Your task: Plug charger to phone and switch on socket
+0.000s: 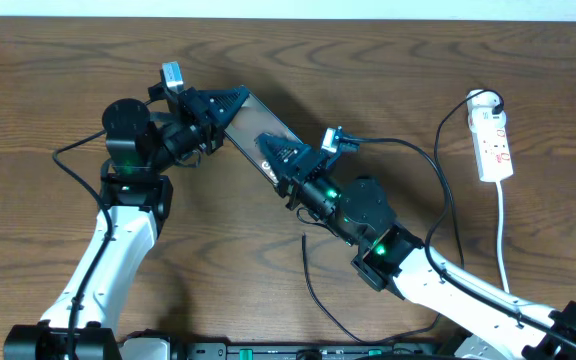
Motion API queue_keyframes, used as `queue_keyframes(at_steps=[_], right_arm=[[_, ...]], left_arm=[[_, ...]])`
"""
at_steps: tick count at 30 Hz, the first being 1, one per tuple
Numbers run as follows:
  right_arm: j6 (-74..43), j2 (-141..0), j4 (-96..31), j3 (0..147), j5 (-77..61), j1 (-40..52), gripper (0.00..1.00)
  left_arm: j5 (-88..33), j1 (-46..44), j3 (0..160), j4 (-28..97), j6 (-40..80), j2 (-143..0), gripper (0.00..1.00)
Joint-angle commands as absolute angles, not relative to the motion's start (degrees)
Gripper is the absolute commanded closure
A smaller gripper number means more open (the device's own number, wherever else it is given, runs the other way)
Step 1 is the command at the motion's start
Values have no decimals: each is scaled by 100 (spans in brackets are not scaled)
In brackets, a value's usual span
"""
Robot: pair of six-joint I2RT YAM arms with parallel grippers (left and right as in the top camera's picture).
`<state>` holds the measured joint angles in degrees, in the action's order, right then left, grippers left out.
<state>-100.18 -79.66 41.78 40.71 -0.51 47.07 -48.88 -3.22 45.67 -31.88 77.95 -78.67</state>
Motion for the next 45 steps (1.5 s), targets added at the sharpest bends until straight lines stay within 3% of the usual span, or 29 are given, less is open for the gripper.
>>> queue_keyframes(at_steps=[1, 4, 9, 16, 21, 32, 41, 45], right_arm=[[-9961, -7911, 4230, 4158, 99, 4766, 39], [-9848, -7911, 4254, 4158, 99, 4766, 12], [-9845, -7911, 4252, 4158, 97, 4718, 1], [-9581, -7911, 4248, 4158, 95, 4685, 1], [-9091, -7909, 4248, 4158, 97, 4681, 1], [-6547, -7909, 4086, 4158, -161, 4654, 1], [-6331, -7909, 3354, 4206, -1516, 3903, 1], [-6106, -7909, 2320, 4525, -2257, 3433, 1]], left_arm=[[-4877, -329, 4635, -3240, 7695, -7898, 93], [-4877, -329, 4635, -3240, 7693, -7898, 92], [-4880, -283, 4635, -3238, 7664, -7898, 93], [-5037, 132, 4635, -3245, 7601, -7900, 93], [-6007, 1000, 4637, -3461, 7096, -7898, 92], [-8049, 2383, 4637, -4847, 6783, -7900, 92], [-8217, 2447, 4637, -4860, 6143, -7900, 93], [-8239, 2447, 4637, -4864, 5885, -7900, 92]])
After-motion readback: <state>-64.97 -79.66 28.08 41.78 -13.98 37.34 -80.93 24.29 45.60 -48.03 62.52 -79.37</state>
